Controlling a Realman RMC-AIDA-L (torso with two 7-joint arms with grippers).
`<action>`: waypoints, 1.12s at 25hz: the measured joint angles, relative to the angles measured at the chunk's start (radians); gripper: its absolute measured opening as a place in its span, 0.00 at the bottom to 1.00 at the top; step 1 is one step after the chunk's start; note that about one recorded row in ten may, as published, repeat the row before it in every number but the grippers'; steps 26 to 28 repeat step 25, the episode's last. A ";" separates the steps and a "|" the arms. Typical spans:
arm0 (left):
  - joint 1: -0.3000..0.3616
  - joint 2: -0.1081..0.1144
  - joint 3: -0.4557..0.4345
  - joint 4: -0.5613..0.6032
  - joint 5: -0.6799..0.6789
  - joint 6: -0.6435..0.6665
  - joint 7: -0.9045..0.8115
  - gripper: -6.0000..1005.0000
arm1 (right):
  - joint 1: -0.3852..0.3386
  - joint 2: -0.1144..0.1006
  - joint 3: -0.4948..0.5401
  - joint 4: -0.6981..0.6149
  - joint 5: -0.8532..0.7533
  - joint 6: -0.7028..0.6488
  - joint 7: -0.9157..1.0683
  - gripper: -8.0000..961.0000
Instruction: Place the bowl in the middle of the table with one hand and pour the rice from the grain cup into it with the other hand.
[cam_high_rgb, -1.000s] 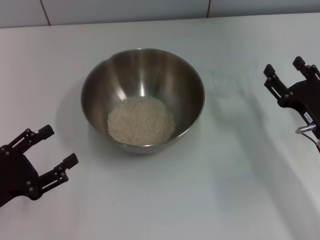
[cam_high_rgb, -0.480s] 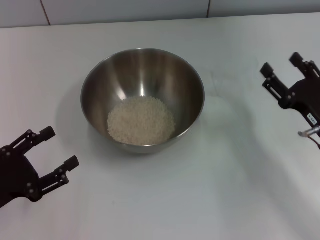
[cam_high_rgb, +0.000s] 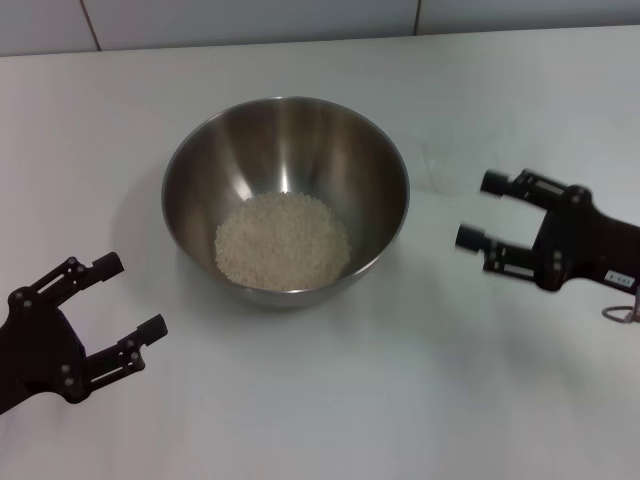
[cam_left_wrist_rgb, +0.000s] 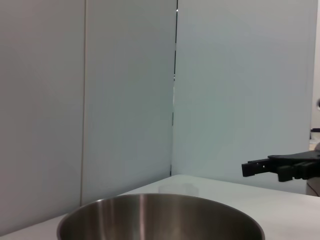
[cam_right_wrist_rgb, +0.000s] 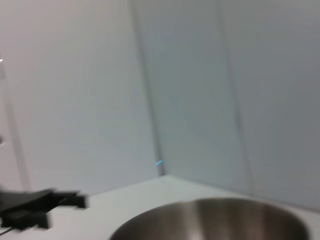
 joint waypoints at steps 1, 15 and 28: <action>-0.003 0.001 0.003 0.000 0.000 0.000 -0.003 0.83 | 0.012 -0.003 -0.034 -0.012 0.001 -0.009 0.016 0.81; -0.034 0.026 0.037 0.000 0.003 0.007 -0.052 0.83 | 0.056 -0.007 -0.184 -0.121 0.006 -0.036 0.051 0.81; -0.055 0.030 0.037 0.003 0.015 -0.004 -0.063 0.83 | 0.054 -0.005 -0.177 -0.123 0.010 -0.029 0.044 0.81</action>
